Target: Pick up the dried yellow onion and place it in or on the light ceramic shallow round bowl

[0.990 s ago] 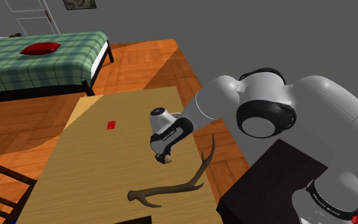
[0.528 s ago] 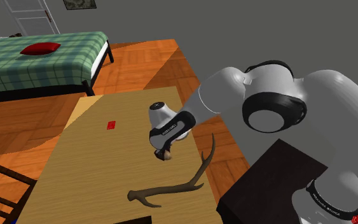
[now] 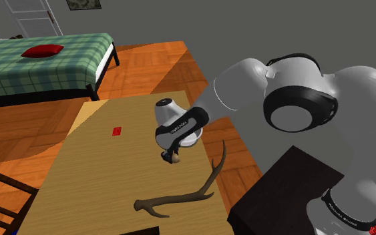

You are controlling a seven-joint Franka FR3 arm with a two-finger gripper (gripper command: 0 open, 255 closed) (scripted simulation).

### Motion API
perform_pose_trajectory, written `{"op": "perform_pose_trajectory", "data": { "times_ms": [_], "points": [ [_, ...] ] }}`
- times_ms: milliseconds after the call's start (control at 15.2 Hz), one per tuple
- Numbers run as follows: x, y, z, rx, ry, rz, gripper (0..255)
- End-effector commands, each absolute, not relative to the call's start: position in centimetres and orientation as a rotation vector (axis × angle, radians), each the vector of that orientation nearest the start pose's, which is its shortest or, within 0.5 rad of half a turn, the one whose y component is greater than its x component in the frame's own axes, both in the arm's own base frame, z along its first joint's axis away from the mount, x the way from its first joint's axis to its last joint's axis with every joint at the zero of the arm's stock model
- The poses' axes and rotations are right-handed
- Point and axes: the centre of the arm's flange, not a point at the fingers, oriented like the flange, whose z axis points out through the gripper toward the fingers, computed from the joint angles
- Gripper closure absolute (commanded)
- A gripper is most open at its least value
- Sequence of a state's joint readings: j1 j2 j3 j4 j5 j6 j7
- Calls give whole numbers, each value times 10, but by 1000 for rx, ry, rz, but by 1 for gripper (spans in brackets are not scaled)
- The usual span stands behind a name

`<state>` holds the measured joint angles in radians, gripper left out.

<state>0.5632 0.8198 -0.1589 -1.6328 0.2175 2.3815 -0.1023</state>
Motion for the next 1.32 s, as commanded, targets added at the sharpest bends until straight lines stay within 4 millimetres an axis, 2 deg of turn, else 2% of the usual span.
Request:
{"op": "perform_pose_trajectory", "data": {
  "times_ms": [0,792,858,1254],
  "points": [
    [618,279,147,-3062,-606,93,255],
    [618,279,211,-3062,-606,93,255],
    [618,279,211,-3062,-606,93,255],
    [665,216,213,-3062,-606,93,255]
  ]
}}
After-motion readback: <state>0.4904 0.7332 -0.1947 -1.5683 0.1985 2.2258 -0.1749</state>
